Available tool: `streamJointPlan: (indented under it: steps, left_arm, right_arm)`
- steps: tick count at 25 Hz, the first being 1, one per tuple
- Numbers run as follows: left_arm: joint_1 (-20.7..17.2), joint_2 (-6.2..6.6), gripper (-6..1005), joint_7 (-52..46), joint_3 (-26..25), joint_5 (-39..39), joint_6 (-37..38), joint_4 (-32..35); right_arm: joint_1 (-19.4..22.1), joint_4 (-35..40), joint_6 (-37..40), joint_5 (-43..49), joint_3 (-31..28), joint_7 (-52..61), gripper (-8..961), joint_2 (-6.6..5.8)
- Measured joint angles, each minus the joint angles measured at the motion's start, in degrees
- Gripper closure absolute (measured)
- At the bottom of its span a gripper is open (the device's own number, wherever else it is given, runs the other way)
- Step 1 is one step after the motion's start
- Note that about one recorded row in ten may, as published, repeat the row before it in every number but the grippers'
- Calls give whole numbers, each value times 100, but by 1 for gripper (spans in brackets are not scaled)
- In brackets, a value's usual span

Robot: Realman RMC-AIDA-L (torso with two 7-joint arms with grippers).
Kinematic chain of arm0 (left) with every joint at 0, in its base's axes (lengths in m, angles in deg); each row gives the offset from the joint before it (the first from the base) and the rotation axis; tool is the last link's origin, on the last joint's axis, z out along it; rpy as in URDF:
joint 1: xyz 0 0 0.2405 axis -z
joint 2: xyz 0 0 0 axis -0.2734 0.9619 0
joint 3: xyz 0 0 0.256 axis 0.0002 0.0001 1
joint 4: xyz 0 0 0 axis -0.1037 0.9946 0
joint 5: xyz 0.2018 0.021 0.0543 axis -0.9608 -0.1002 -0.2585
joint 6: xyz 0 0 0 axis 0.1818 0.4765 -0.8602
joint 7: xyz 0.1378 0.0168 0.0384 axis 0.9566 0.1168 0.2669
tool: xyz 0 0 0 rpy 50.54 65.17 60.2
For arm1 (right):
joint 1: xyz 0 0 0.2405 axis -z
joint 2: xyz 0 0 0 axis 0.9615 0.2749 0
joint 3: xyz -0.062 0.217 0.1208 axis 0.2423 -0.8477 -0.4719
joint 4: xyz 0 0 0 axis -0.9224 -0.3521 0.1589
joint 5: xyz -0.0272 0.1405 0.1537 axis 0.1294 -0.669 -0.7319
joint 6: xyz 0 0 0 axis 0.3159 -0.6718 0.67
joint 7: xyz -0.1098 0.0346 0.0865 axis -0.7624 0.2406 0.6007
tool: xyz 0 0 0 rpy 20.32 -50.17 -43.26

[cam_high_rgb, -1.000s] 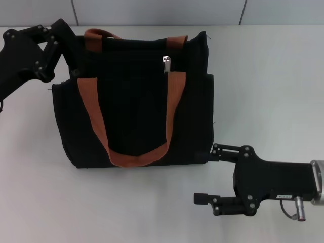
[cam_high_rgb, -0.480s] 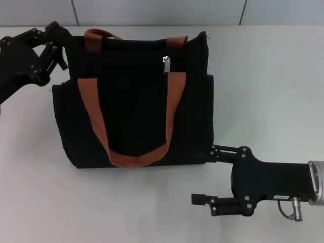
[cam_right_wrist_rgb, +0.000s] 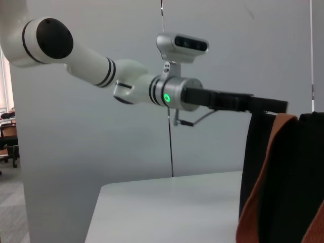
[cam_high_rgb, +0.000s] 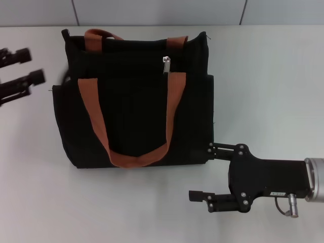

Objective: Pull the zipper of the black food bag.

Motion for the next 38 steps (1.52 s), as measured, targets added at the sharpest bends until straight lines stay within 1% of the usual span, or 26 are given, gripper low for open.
streamJointPlan:
  steps: [2,3,4,5,6,8,10,11,13,14,15,16,18,19,20,21,22,25,26,32,38]
  left_arm:
    - [-16,151,528,-211,-53,-34,307,61]
    - [-34,240,490,-283,-219,18,696,45]
    - [-34,240,455,-283,-219,18,696,45]
    - [-41,257,420,-263,-357,45,887,19]
    - [-48,247,385,-197,-504,60,1099,-9]
    - [-73,163,315,-13,-672,81,1315,-42]
    - [-117,-5,253,264,-638,73,1372,-52]
    - [-143,-96,225,406,-566,49,1371,-54]
    - [-244,-309,170,902,-192,-42,1355,-58]
    - [-291,-366,170,1056,-20,-54,1344,-58]
    - [-291,-366,170,1056,-20,-54,1344,-58]
    - [-346,-405,170,1184,197,-57,1344,-59]
    - [-346,-405,171,1184,197,-57,1344,-59]
    - [-409,-446,171,1289,453,-61,1348,-62]
    - [-409,-446,171,1289,453,-61,1348,-62]
    - [-544,-463,171,1484,1139,-179,1289,-162]
    - [-556,-464,171,1563,1263,-300,1227,-275]
    - [-556,-464,172,1563,1263,-300,1227,-275]
    - [-533,-469,172,1732,1299,-707,925,-666]
    - [-520,-486,173,1756,1352,-806,751,-718]
    - [-494,-485,174,1758,1357,-810,744,-722]
  right_arm:
    - [-14,-3,-49,2,0,0,195,4]
    - [-30,-15,-71,3,0,0,195,6]
    - [-48,-31,-90,4,0,0,195,7]
    - [-67,-50,-104,4,0,0,195,8]
    - [-79,-60,-112,4,0,0,195,8]
    - [-90,-72,-121,-10,-2,0,195,8]
    - [-116,-104,-121,-32,-28,-1,195,10]
    - [-129,-121,-113,-34,-42,-1,195,12]
    - [-158,-162,-79,-36,-62,-1,195,15]
    - [-174,-180,-71,-36,-63,-1,195,15]
    - [-188,-192,-65,-36,-60,-1,195,16]
    - [-200,-204,-68,-36,-49,-1,195,16]
    - [-216,-213,-80,-36,-27,0,195,17]
    - [-220,-215,-82,-34,-21,1,195,17]
    - [-224,-225,-85,-28,-17,3,195,17]
    - [-232,-245,-91,-19,-16,4,195,17]
    - [-250,-297,-104,-11,-16,3,195,17]
    - [-290,-406,-172,8,-4,-3,195,17]
    - [-294,-428,-205,12,14,-8,195,17]
    - [-427,-603,-405,25,160,-14,195,18]
    - [-443,-621,-417,1,177,-17,195,17]
